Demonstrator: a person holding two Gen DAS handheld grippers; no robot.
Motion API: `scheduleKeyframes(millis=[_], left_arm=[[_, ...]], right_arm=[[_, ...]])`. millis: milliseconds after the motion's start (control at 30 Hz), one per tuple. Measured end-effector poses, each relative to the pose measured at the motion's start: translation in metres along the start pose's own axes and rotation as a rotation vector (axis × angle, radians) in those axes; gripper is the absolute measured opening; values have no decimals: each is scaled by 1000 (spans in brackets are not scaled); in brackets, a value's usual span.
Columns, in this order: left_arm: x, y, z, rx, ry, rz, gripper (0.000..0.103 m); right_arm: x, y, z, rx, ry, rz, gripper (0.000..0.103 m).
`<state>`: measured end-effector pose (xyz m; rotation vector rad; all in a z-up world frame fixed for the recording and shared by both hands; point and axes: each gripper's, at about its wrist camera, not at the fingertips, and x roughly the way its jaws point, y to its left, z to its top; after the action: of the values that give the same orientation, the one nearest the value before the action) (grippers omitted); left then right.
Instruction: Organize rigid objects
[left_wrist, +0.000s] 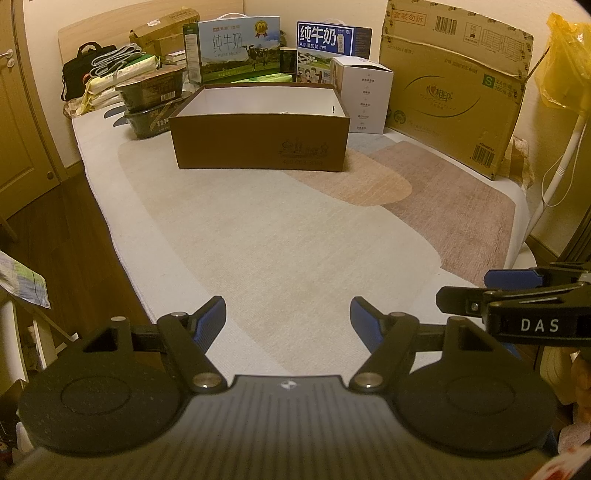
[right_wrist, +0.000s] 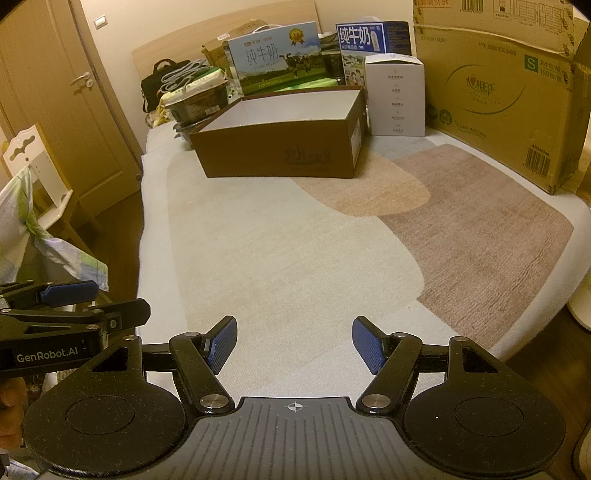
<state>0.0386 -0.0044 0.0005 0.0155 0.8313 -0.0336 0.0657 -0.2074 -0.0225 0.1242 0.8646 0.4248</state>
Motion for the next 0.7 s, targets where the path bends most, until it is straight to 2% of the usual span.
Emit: scheduleKeyframes(millis=[700], left_arm=[[6,1,0,-7,8,-5,72]], right_arm=[[4,-3,-3,8,7,-3,69]])
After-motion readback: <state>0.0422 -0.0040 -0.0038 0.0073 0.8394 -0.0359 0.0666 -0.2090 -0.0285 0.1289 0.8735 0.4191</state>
